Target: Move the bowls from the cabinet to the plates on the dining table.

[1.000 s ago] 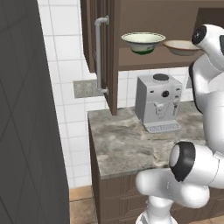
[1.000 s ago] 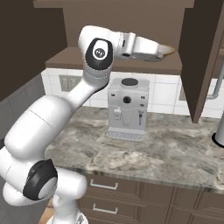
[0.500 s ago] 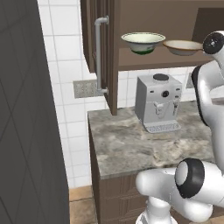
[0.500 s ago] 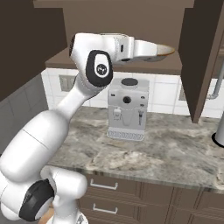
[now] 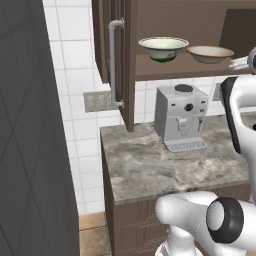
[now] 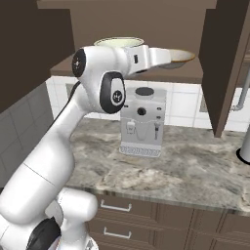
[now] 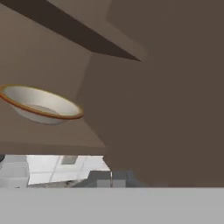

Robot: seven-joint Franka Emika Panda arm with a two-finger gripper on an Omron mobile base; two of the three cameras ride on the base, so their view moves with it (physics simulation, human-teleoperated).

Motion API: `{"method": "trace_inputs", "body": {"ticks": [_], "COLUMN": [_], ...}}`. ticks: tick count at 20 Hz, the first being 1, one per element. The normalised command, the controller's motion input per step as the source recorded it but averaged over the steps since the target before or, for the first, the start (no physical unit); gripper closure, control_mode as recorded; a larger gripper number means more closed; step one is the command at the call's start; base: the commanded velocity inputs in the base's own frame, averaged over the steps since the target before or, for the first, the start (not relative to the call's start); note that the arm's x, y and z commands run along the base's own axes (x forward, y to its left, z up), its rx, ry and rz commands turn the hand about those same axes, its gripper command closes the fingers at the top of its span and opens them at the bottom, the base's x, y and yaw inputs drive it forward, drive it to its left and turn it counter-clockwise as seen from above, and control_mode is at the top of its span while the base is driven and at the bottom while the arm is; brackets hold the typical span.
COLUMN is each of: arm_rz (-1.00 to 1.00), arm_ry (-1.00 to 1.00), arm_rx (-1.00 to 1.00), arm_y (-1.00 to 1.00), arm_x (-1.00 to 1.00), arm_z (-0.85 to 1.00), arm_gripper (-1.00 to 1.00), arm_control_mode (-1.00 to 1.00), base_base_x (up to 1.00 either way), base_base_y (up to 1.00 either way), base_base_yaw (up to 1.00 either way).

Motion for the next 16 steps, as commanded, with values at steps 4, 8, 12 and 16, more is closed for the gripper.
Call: {"method": "trace_inputs", "body": {"ticks": [4,8,12,16], "arm_rz": [0.29,0.27,0.23,0.21], "arm_ry": [0.0,0.0,0.0,0.0], "arm_rx": [0.0,0.0,0.0,0.0], "arm_y": [0.34,0.37,0.39,0.44], "arm_x": [0.03,0.06,0.09,0.11], "arm_z": [0.0,0.0,0.02,0.07], "arm_gripper": [1.0,1.0,1.0,1.0], "arm_control_mode": [-1.0,-1.0,-1.0,-1.0], "base_base_x": [0.0,0.0,0.0,0.0], "base_base_y": [0.0,0.0,0.0,0.0], "base_base_yaw": [0.0,0.0,0.0,0.0]}}
